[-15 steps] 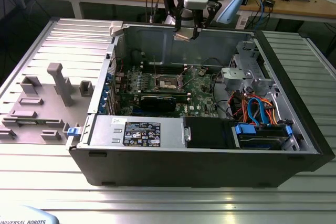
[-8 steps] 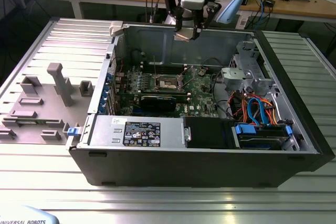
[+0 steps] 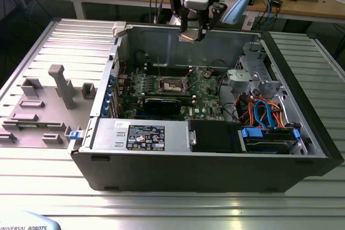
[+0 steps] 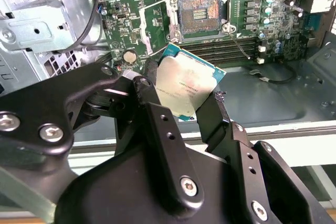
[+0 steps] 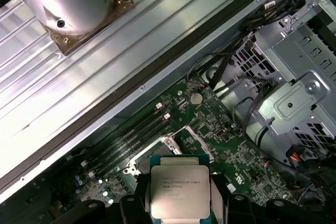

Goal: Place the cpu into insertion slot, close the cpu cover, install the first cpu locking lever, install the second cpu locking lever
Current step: 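Place the cpu into insertion slot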

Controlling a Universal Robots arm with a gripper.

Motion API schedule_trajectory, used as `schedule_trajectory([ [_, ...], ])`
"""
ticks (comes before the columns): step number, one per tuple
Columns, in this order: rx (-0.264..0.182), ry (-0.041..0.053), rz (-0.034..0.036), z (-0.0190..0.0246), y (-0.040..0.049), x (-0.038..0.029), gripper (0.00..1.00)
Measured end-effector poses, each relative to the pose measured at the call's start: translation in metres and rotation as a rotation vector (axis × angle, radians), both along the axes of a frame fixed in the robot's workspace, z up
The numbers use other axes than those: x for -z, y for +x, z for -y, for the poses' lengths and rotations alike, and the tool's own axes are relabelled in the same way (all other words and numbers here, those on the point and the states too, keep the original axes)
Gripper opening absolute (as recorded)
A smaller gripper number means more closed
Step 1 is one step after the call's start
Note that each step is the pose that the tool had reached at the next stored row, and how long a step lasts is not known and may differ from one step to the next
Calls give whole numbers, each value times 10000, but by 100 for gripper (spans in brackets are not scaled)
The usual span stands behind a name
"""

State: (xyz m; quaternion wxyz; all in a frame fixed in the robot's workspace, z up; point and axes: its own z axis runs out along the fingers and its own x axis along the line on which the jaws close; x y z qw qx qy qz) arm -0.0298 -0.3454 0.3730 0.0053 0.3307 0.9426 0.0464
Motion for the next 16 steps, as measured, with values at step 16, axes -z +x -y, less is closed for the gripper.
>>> schedule_trajectory([
  [16,1459,89,3,1,0,22,54],
])
